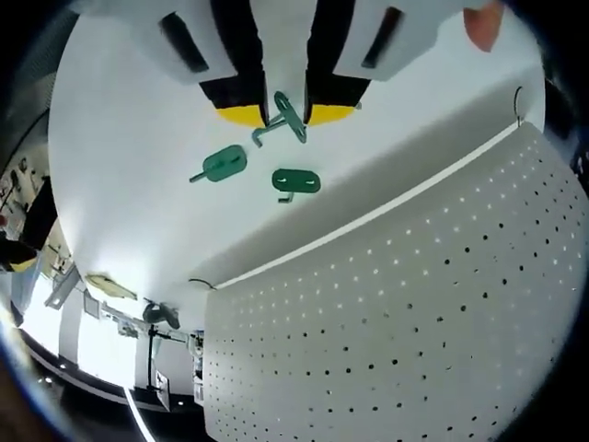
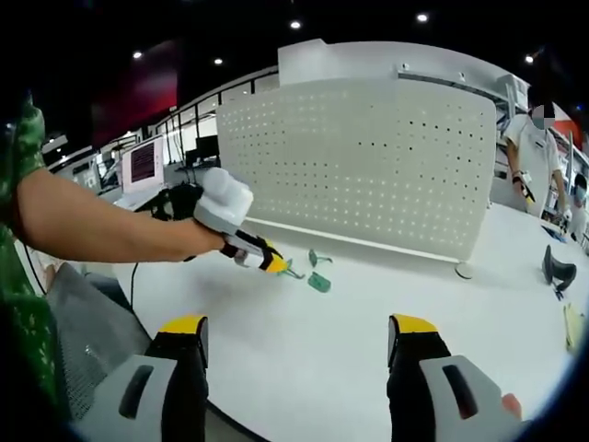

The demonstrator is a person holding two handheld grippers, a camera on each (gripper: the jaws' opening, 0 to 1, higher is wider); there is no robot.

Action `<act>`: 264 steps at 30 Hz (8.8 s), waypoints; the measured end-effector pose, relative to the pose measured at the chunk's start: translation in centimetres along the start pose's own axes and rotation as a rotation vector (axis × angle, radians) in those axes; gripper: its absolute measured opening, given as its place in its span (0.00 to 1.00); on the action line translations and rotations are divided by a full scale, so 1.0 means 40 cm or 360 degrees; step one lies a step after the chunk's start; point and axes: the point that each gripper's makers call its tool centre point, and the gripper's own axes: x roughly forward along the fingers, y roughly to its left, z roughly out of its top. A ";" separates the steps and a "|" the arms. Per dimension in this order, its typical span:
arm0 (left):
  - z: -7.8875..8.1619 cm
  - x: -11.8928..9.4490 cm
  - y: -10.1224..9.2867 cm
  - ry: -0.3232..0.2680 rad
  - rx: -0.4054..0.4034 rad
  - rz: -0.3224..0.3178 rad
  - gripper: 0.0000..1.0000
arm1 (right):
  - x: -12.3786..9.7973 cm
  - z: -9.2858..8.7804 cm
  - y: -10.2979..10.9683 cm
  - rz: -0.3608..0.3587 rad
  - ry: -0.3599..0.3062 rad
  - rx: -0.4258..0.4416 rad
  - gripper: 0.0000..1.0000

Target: Insert the hook assembly into the mounting plate slot until the hook locks in place.

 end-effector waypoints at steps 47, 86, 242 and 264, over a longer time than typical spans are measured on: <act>0.014 -0.026 0.009 -0.0067 -0.0237 -0.0019 0.02 | 0.009 0.044 0.029 0.0128 -0.0070 -0.0044 0.80; 0.183 -0.334 -0.111 -0.0824 -0.0891 -0.0307 0.02 | 0.002 0.176 0.054 0.0157 -0.0220 -0.0024 0.75; 0.301 -0.524 -0.315 -0.1110 -0.0096 -0.0542 0.39 | 0.006 0.349 0.084 0.0401 -0.0284 0.0538 0.01; 0.268 -0.552 -0.277 -0.0779 0.0040 -0.0633 0.62 | 0.031 0.324 0.069 0.0324 -0.0258 0.0415 0.01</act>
